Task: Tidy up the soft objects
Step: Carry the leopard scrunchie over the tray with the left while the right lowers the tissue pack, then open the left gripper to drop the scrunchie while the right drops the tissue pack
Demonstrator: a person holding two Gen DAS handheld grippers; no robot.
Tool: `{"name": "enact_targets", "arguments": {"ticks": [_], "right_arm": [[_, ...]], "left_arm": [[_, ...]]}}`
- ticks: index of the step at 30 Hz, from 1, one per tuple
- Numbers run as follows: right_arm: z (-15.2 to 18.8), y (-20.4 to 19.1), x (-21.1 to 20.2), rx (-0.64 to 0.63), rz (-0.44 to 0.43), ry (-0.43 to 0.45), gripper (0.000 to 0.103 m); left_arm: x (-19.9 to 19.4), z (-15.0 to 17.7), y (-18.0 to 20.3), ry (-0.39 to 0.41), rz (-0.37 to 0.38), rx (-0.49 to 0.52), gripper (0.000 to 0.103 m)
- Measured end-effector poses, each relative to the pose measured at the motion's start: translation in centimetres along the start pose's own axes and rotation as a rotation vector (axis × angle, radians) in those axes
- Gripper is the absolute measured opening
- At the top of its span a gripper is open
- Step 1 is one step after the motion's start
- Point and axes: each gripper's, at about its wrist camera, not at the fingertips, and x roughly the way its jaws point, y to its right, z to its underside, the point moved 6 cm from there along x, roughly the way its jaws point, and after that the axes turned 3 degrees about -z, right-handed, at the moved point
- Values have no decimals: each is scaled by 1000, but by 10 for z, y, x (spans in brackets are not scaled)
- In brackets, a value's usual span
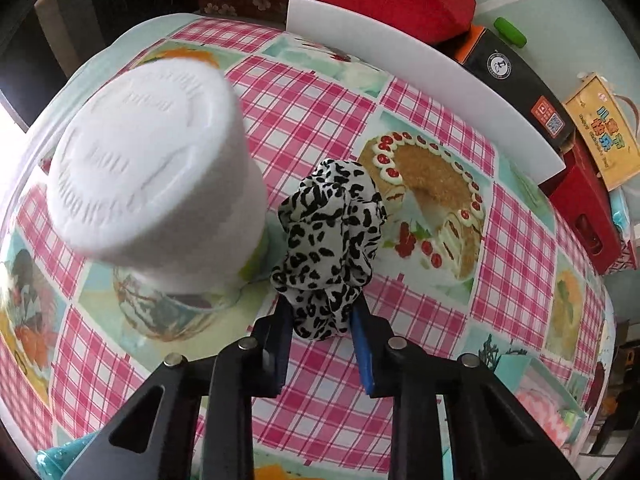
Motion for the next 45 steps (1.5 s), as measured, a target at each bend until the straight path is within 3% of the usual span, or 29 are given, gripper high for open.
{"name": "enact_targets", "arguments": {"ticks": [12, 22, 28, 34, 45], "right_arm": [[0, 15, -1, 34, 27, -2, 80], [4, 26, 0, 44, 52, -20, 80], [12, 35, -2, 49, 86, -39, 80], [30, 47, -1, 48, 135, -104, 80], [58, 55, -2, 27, 178, -178, 81]], "left_arm": [[-16, 30, -12, 13, 126, -35, 23], [-80, 57, -8, 78, 254, 7, 23], [-114, 77, 25, 115, 349, 111, 23], [-122, 124, 61, 53, 418, 272, 23], [-111, 182, 76, -40, 402, 413, 23]]}}
